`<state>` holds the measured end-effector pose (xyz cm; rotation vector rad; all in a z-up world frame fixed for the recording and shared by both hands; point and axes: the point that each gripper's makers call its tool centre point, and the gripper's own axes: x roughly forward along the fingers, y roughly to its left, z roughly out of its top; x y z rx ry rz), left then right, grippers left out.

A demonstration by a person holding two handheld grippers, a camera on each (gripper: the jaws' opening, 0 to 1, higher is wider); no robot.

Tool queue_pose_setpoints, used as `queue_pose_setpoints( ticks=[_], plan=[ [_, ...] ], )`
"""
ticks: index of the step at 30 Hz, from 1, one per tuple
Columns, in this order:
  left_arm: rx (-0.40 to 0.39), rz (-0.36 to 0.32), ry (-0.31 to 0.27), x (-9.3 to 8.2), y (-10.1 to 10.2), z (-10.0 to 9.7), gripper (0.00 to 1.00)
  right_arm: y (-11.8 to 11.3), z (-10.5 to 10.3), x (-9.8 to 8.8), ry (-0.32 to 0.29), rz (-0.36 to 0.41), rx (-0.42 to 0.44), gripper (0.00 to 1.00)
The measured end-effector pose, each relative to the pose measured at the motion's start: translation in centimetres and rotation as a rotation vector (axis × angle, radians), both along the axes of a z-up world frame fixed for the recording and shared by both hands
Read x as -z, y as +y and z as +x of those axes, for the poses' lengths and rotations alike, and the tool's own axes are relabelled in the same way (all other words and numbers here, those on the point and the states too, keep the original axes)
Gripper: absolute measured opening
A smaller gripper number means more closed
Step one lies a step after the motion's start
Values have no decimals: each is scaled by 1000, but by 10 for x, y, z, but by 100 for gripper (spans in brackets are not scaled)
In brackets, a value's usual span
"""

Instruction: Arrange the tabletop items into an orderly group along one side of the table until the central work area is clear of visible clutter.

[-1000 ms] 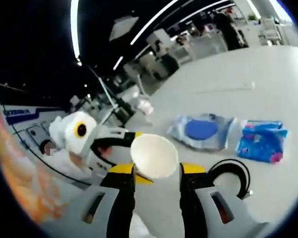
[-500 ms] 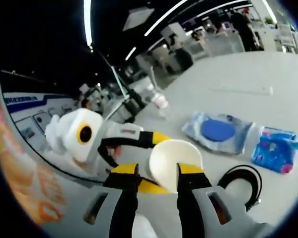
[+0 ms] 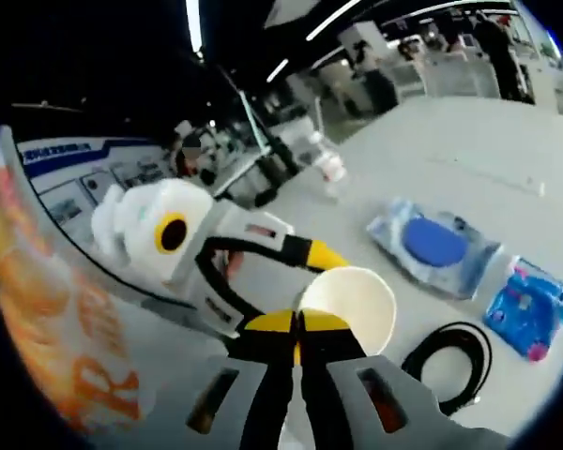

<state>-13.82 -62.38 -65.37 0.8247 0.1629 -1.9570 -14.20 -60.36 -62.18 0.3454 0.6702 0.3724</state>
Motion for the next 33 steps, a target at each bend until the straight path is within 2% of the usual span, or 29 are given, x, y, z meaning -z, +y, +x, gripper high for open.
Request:
queue_pose_setpoints(
  ticks=[2, 5, 7, 9, 10, 12, 14, 15, 18, 21, 22, 24, 26, 28, 31, 33],
  plan=[
    [10, 24, -4, -1, 5, 8, 43, -1, -1, 2, 4, -54, -34, 0],
    [81, 39, -91, -10, 15, 22, 42, -2, -7, 7, 21, -168, -126, 0],
    [107, 35, -90, -21, 19, 25, 42, -2, -10, 14, 34, -252, -189, 0],
    [173, 10, -119, -34, 18, 20, 41, 1, -14, 19, 47, -305, -252, 0],
    [205, 6, -125, -37, 18, 16, 40, 2, -14, 20, 49, -325, -276, 0],
    [287, 21, -171, -38, 19, 6, 36, 6, -14, 22, 38, -371, -333, 0],
    [346, 27, -202, -37, 16, -6, 32, 12, -12, 19, 25, -365, -352, 0],
    [368, 24, -192, -37, 14, -14, 30, 13, -11, 18, 23, -358, -349, 0],
    [391, 27, -191, -33, 9, -23, 27, 14, -9, 16, 23, -358, -352, 0],
    [459, 78, -308, -19, 12, -20, 16, 13, -10, 15, 18, -409, -389, 0],
    [470, 68, -290, -19, 12, -25, 15, 12, -10, 15, 23, -422, -395, 0],
    [439, 107, -264, -17, 14, -24, 10, 12, -10, 18, 28, -452, -418, 0],
    [473, 115, -283, -14, 18, -25, 2, 11, -8, 21, 31, -464, -428, 0],
    [460, 128, -293, -12, 19, -22, 0, 13, -6, 23, 39, -463, -430, 0],
    [455, 140, -293, -9, 24, -19, 0, 10, -3, 24, 25, -511, -426, 4],
    [435, 135, -291, -7, 25, -15, 0, 5, -2, 27, 46, -516, -407, 7]
  ],
)
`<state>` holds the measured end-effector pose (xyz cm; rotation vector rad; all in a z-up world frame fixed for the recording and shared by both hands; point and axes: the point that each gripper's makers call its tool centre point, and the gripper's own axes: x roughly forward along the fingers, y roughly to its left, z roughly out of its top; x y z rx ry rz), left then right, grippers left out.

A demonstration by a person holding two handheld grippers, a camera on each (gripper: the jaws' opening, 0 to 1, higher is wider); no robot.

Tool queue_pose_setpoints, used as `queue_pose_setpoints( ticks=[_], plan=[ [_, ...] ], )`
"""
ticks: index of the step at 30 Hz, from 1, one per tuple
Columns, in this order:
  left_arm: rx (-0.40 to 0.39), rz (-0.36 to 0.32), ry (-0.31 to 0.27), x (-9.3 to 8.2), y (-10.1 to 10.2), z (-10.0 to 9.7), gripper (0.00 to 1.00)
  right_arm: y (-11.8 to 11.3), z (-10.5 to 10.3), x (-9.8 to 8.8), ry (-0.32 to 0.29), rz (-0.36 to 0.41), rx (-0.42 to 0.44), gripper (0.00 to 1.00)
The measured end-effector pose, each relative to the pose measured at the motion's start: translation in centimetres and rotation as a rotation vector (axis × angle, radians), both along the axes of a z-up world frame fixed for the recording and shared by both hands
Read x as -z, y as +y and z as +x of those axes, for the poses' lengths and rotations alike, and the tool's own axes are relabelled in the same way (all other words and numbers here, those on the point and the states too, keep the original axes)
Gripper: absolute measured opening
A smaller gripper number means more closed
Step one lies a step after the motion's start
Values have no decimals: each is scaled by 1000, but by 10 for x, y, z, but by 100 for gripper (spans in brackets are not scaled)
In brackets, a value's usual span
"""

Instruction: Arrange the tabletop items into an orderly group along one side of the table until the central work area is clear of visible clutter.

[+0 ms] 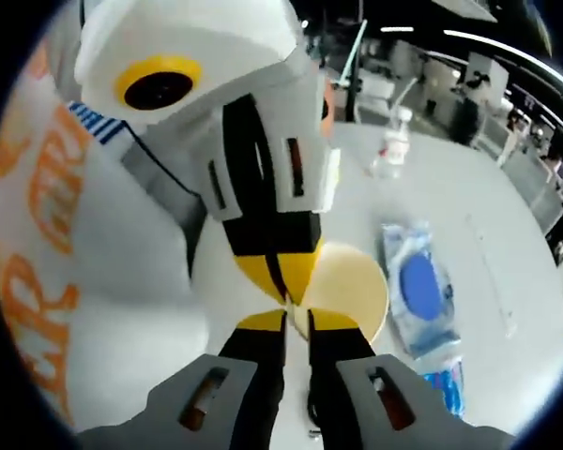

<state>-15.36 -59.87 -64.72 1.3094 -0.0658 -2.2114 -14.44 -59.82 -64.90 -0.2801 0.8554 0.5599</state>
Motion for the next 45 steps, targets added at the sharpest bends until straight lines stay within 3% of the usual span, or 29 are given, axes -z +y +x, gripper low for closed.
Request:
queue_pose_setpoints(
  ticks=[3, 7, 12, 17, 21, 24, 27, 33, 38, 43, 45],
  plan=[
    [-43, 11, 29, 7, 3, 6, 0, -7, -1, 2, -12, -14, 36, 13],
    [-96, 30, 57, 12, 7, 15, 0, -9, -4, -4, -65, 47, 107, 18],
    [-212, -1, 121, 3, 2, 38, 0, -27, -26, 9, -39, 17, 222, 36],
    [-271, -5, 108, 0, 4, 65, 0, -35, -48, 16, -30, 99, 360, 38],
    [-351, 9, 86, 6, 8, 93, 0, -51, -69, 28, -15, 73, 459, 47],
    [-412, 25, 95, 10, 10, 111, 0, -58, -83, 34, 7, 99, 541, 47],
    [-461, 34, 65, 14, 8, 135, 0, -66, -90, 34, -2, 140, 624, 47],
    [-572, 48, 113, 11, -5, 164, 0, -75, -102, 42, 19, 138, 686, 48],
    [-603, 51, 75, 14, -14, 187, 0, -75, -108, 44, 24, 154, 714, 49],
    [-779, 17, 166, 10, -29, 216, 0, -76, -114, 49, 39, 154, 736, 49],
    [-795, 13, 184, 10, -34, 223, 0, -77, -115, 49, 38, 172, 758, 49]
  ],
)
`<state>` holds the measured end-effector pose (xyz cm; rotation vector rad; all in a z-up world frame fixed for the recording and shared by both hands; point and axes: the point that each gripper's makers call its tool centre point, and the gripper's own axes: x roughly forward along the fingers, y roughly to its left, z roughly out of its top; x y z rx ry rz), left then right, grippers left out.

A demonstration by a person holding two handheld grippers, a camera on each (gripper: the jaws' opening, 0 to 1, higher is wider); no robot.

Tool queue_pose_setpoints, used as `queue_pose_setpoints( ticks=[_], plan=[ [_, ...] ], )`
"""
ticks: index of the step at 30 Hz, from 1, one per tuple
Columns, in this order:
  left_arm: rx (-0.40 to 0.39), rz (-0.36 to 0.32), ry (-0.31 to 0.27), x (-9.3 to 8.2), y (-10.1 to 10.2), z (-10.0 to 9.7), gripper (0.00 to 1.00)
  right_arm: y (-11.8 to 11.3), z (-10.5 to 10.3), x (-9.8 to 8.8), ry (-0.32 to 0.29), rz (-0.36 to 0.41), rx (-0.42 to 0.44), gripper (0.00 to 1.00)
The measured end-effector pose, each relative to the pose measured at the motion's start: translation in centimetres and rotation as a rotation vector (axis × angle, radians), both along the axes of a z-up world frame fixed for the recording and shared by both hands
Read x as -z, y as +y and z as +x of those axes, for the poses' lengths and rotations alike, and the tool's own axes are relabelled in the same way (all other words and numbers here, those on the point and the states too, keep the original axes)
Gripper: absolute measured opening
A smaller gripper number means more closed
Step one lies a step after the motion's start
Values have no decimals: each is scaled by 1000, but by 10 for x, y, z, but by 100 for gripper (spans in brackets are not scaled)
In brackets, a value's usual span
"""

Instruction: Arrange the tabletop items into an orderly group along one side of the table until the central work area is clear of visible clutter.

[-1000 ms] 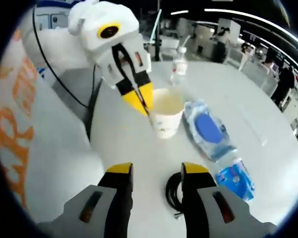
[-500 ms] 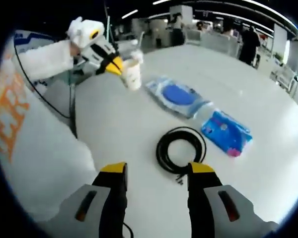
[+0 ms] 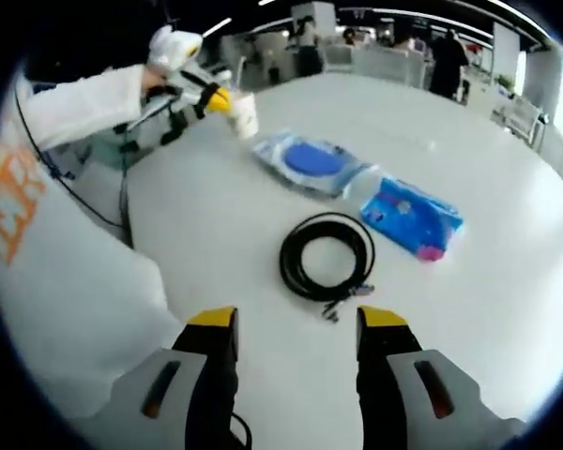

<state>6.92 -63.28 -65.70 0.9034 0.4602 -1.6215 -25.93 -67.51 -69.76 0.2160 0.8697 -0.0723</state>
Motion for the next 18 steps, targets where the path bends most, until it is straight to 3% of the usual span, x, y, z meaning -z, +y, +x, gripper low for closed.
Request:
queue_pose_setpoints(
  ticks=[13, 18],
  plan=[
    [-1, 43, 11, 20, -17, 11, 0, 1, -4, 4, 9, 15, 50, 49],
    [-7, 30, 19, 25, -27, 15, 0, 4, -8, 9, 32, 20, 48, 48]
  ],
)
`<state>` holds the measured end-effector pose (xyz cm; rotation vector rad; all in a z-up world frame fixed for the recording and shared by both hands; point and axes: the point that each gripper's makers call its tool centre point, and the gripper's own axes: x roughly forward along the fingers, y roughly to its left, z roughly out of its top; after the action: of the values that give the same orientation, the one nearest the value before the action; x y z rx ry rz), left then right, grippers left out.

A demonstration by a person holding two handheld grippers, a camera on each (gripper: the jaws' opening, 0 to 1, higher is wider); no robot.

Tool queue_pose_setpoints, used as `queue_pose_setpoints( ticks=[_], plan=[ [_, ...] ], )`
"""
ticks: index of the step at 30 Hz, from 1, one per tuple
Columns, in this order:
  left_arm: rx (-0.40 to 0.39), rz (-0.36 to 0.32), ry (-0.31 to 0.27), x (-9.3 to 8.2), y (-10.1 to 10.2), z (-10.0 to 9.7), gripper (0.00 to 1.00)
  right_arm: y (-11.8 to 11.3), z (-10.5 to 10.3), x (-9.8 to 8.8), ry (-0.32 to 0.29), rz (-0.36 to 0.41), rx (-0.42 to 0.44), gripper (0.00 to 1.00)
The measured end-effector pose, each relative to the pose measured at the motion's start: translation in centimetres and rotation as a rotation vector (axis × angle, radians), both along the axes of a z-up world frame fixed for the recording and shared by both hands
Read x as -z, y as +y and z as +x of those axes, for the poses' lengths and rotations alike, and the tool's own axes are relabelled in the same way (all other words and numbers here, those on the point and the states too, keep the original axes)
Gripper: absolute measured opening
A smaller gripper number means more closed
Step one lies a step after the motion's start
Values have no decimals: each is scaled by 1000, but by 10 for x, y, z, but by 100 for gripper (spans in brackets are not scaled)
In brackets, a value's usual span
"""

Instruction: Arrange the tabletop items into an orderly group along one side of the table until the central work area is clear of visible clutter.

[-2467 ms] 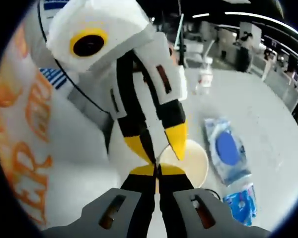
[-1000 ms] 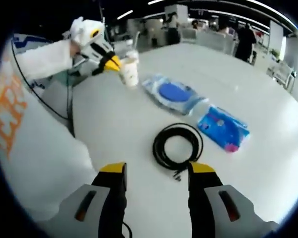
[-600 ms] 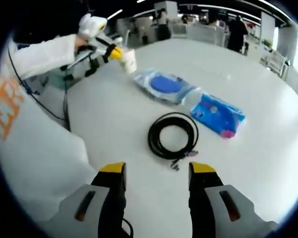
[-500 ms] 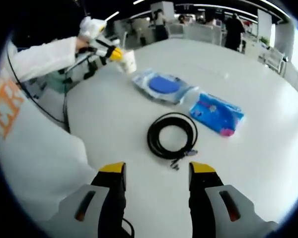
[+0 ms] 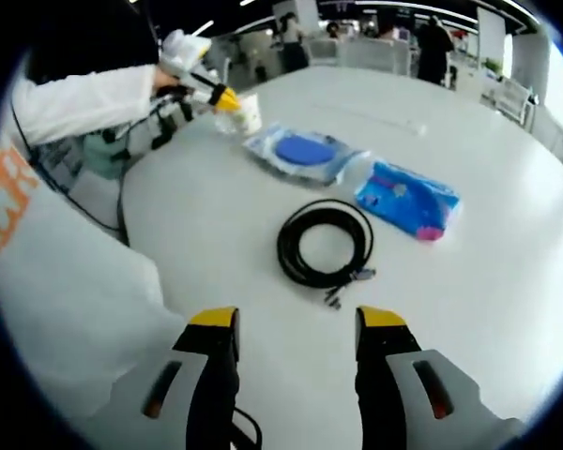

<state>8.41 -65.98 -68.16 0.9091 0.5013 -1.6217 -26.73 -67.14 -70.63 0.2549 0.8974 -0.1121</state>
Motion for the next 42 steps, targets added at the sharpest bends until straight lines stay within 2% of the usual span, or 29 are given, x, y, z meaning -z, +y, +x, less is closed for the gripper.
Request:
queue_pose_setpoints(
  ticks=[5, 9, 16, 19, 24, 28, 34, 37, 39, 42],
  plan=[
    [6, 24, -18, 9, -4, 1, 0, -4, 3, -2, -28, 30, 35, 47],
    [-19, 13, 18, 11, -7, -2, 0, -8, 1, 2, -23, 31, 53, 47],
    [-14, 45, -1, 22, -5, -1, 0, -6, -3, 6, -16, 64, 65, 44],
    [-53, 14, 39, 20, -8, -2, 0, -7, -3, 6, -11, 60, 61, 45],
    [-81, 25, 51, 23, -6, 0, 0, -7, 1, 6, -15, 72, 64, 43],
    [-113, -11, 79, 18, -9, -1, 0, -5, 2, 9, -8, 71, 52, 43],
    [-97, 2, 69, 20, -7, -3, 0, -3, 3, 10, -7, 82, 49, 43],
    [-134, 8, 101, 21, -7, -5, 6, -3, 3, 10, -11, 83, 51, 43],
    [-132, 6, 99, 22, -7, -5, 15, -3, 3, 10, -14, 86, 54, 43],
    [-136, 13, 91, 23, -6, -6, 22, -3, 3, 10, -15, 90, 56, 43]
  ],
)
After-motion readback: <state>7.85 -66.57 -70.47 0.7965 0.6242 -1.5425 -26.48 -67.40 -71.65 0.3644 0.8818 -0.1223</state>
